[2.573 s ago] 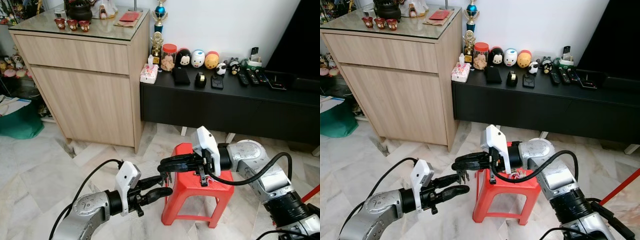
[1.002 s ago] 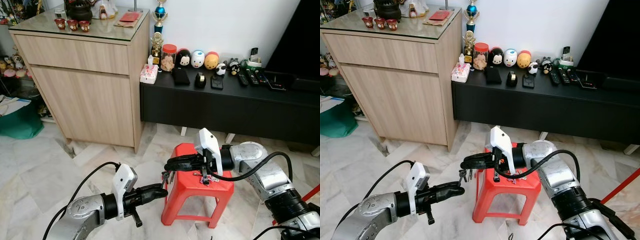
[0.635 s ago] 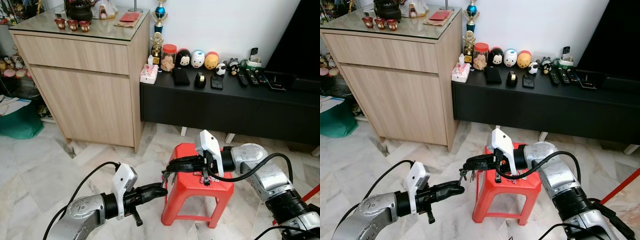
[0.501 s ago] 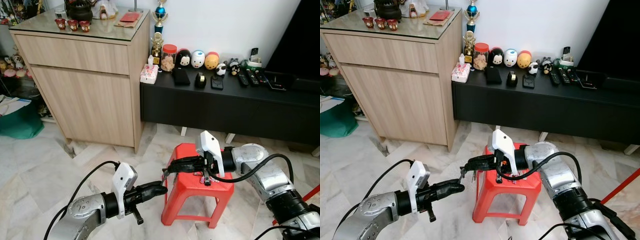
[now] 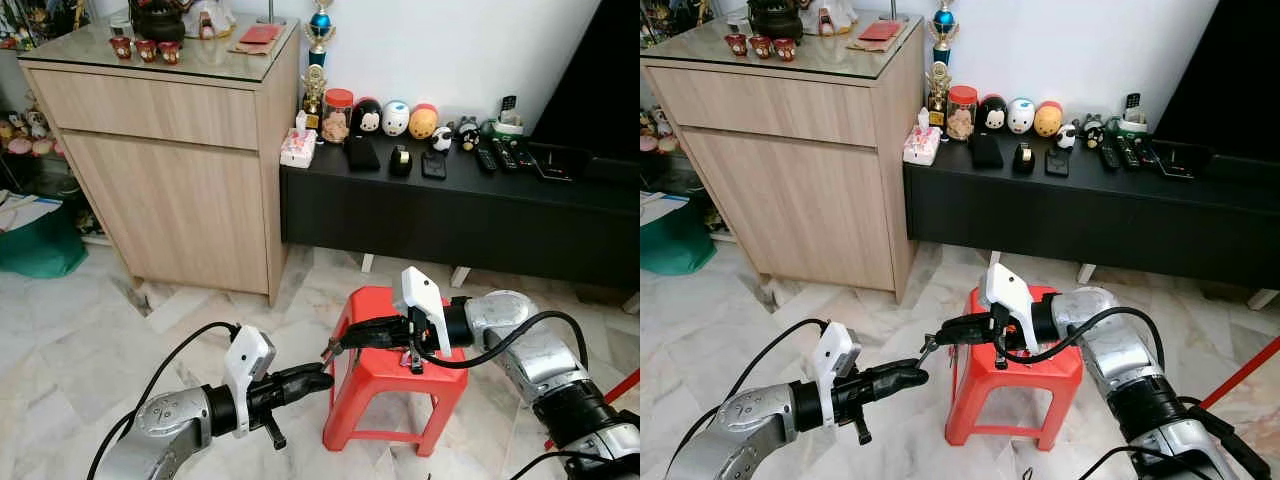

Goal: Hang keys on a hook

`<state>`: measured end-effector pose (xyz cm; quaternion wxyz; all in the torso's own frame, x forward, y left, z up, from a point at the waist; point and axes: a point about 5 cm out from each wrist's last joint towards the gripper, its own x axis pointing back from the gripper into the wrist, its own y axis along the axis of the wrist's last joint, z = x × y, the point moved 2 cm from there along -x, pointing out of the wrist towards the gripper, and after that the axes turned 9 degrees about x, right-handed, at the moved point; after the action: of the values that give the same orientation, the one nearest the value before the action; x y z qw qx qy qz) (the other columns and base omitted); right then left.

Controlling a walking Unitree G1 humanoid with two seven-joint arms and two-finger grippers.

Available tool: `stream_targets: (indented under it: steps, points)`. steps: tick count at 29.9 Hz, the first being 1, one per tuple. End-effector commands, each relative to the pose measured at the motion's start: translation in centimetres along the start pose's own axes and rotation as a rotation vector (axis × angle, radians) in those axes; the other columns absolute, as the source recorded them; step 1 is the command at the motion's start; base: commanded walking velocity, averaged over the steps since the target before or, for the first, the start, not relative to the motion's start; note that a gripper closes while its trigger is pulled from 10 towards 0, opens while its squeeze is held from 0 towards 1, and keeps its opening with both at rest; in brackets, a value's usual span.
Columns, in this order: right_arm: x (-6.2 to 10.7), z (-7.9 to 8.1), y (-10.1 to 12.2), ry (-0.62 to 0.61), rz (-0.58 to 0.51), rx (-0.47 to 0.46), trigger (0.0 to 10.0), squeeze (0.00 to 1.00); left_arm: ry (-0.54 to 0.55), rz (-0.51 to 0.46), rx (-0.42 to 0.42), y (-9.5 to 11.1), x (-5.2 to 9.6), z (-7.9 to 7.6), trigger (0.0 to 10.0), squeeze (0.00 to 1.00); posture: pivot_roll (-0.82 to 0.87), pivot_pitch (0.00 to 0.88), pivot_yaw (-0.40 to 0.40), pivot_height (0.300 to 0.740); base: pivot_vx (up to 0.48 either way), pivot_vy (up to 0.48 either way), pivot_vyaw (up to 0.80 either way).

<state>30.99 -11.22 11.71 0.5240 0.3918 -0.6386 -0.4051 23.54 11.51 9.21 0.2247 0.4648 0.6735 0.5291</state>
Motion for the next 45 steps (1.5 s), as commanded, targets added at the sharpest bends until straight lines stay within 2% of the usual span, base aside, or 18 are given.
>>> stream_targets:
  steps: [1, 7, 14, 15, 17, 22, 23, 24, 25, 26, 33, 34, 37, 38, 39, 40, 41, 45]
  points:
    - [0.7, -1.0, 0.6, -0.062, -0.013, 0.014, 10.0, 0.0, -0.012, 0.009, -0.013, 0.0, 0.0, -0.1, 0.0, 0.0, 0.05, 0.004, -0.095, 0.74, 0.0, 0.0, 0.0]
    - [0.5, -1.5, 1.7, -0.106, -0.1, 0.001, 10.0, 0.0, -0.025, 0.017, -0.017, 0.0, -0.1, -0.2, 0.0, 0.0, 0.05, 0.002, -0.094, 0.74, 0.0, 0.0, 0.0]
    - [0.4, -1.7, 1.6, -0.12, -0.11, -0.005, 10.0, 0.0, -0.023, 0.023, -0.018, -0.1, -0.1, -0.2, 0.0, 0.0, 0.05, 0.003, -0.096, 0.74, 0.0, 0.0, 0.0]
    - [0.4, -1.7, 1.7, -0.12, -0.115, -0.008, 10.0, 0.11, -0.023, 0.024, -0.017, -0.2, -0.1, -0.2, 0.0, 0.0, 0.05, 0.003, -0.096, 0.74, 0.0, 0.0, 0.0]
    - [0.4, -1.8, 1.7, -0.123, -0.12, -0.015, 10.0, 1.0, -0.021, 0.023, -0.018, -0.1, -0.1, -0.2, 0.0, 0.0, 0.05, 0.004, -0.097, 0.74, 0.0, 0.0, 0.0]
    - [0.3, -1.8, 1.9, -0.12, -0.134, -0.014, 10.0, 1.0, -0.021, 0.022, -0.018, -0.1, -0.1, -0.2, 0.0, 0.0, 0.05, 0.003, -0.096, 0.74, 0.0, 0.0, 0.0]
    - [0.3, -2.0, 1.8, -0.144, -0.123, -0.01, 10.0, 0.89, -0.022, 0.022, -0.018, -0.1, -0.1, -0.2, 0.0, 0.0, 0.05, 0.003, -0.096, 0.74, 0.0, 0.0, 0.0]
    - [0.3, -2.3, 1.6, -0.167, -0.115, -0.011, 10.0, 0.2, -0.023, 0.024, -0.016, -0.1, -0.1, -0.2, 0.0, 0.0, 0.05, 0.001, -0.095, 0.74, 0.0, 0.0, 0.0]
    - [0.3, -2.3, 1.6, -0.167, -0.115, -0.011, 10.0, 0.2, -0.023, 0.024, -0.016, -0.1, -0.1, -0.2, 0.0, 0.0, 0.05, 0.001, -0.095, 0.74, 0.0, 0.0, 0.0]
    - [0.2, -2.3, 1.7, -0.171, -0.122, -0.017, 10.0, 0.0, -0.023, 0.025, -0.016, -0.2, -0.1, -0.2, 0.0, 0.0, 0.05, 0.002, -0.095, 0.74, 0.0, 0.0, 0.0]
    - [0.3, -2.7, 1.4, -0.209, -0.122, -0.026, 10.0, 0.0, -0.016, 0.036, -0.02, -0.3, 0.0, -0.2, 0.0, 0.0, 0.05, 0.003, -0.096, 0.74, 0.0, 0.0, 0.0]
    - [0.3, -3.0, 1.1, -0.239, -0.109, -0.031, 10.0, 0.0, -0.014, 0.042, -0.022, -0.4, 0.0, -0.1, 0.0, 0.0, 0.05, 0.004, -0.096, 0.74, 0.0, 0.0, 0.0]
    - [1.2, -5.0, -1.2, -0.5, -0.06, -0.135, 10.0, 0.0, 0.026, 0.043, -0.033, -0.6, 0.2, 0.3, 0.0, 0.0, 0.05, 0.004, -0.096, 0.74, 0.0, 0.0, 0.0]
    - [1.2, -5.0, -1.2, -0.5, -0.06, -0.135, 10.0, 0.0, 0.026, 0.043, -0.033, -0.6, 0.2, 0.3, 0.0, 0.0, 0.05, 0.004, -0.096, 0.74, 0.0, 0.0, 0.0]
    - [1.8, -5.5, -2.7, -0.625, -0.033, -0.212, 10.0, 0.0, 0.065, 0.041, -0.044, -0.7, 0.3, 0.8, 1.2, 0.0, 0.05, 0.006, -0.094, 0.74, 0.0, 0.0, 0.0]
    - [2.1, -5.5, -3.7, -0.682, -0.015, -0.256, 10.0, 0.0, 0.092, 0.038, -0.054, -0.8, 0.4, 1.1, 10.0, 0.0, 0.05, 0.006, -0.094, 0.74, 0.0, 0.0, 0.0]
    - [2.1, -5.5, -3.7, -0.682, -0.015, -0.256, 10.0, 0.0, 0.092, 0.038, -0.054, -0.8, 0.4, 1.1, 10.0, 0.0, 0.05, 0.006, -0.094, 0.74, 0.0, 0.0, 0.0]
    - [2.5, -3.3, -9.4, -0.87, 0.112, -0.493, 10.0, 0.0, 0.323, -0.005, -0.046, -1.5, 1.0, 4.5, 10.0, 0.0, 0.05, 0.01, -0.087, 0.74, 0.0, 0.0, 0.0]
